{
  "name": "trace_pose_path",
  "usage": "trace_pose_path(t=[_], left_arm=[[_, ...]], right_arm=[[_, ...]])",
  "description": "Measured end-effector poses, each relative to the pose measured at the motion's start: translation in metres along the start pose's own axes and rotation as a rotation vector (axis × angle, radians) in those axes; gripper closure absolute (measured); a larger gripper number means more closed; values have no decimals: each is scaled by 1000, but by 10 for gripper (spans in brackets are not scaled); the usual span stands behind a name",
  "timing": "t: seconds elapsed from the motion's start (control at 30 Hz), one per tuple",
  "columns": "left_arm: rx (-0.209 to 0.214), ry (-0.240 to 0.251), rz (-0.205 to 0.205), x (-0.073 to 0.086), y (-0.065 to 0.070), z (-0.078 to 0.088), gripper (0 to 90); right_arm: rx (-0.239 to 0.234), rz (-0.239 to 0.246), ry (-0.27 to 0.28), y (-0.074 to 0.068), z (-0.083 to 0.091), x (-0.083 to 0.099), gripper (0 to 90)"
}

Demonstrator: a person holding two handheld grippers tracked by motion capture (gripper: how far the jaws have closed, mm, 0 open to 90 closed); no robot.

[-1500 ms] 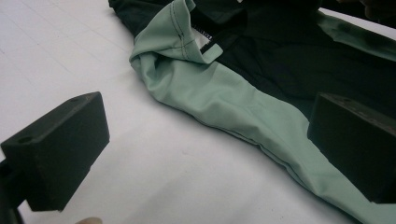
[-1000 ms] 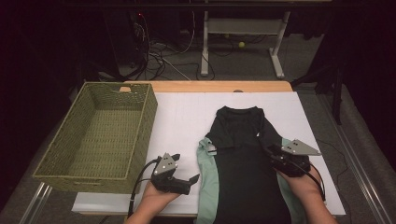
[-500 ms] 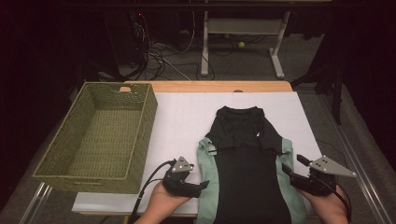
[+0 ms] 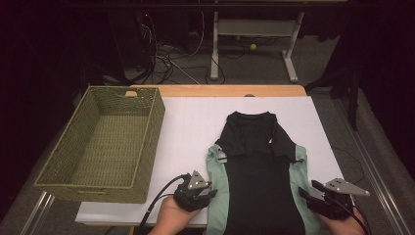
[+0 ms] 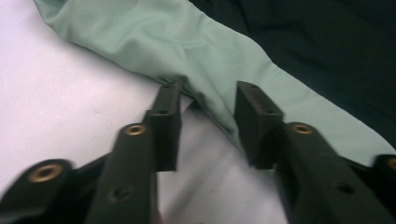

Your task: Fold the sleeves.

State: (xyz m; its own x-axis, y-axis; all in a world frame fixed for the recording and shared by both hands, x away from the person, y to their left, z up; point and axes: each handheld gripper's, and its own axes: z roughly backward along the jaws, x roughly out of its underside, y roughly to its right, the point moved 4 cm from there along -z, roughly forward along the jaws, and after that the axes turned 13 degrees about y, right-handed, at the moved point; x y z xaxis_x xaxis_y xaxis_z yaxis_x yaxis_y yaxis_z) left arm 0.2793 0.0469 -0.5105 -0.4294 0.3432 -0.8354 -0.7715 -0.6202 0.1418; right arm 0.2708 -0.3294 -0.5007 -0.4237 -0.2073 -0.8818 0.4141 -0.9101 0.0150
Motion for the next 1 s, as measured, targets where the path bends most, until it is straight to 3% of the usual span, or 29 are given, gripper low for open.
trace_pose_path(t=[0.13,0.23,0.37,0.47,0.8,1.0], left_arm=[[11,1,-9,0,3,0,745],[10,4,-6,1,5,0,816],[10,13,-4,0,5,1,832],[7,21,-5,1,4,3,838],[20,65,15,1,0,12,840],[21,72,27,2,-1,14,845]], right_arm=[[5,-12,-5,1,0,1,504],[-10,6,0,-2,0,1,605],[-43,16,-2,-8,-2,1,780],[-64,25,-5,-10,-3,0,851],[-59,58,8,-13,-2,0,872],[-70,51,13,-15,-2,1,873]])
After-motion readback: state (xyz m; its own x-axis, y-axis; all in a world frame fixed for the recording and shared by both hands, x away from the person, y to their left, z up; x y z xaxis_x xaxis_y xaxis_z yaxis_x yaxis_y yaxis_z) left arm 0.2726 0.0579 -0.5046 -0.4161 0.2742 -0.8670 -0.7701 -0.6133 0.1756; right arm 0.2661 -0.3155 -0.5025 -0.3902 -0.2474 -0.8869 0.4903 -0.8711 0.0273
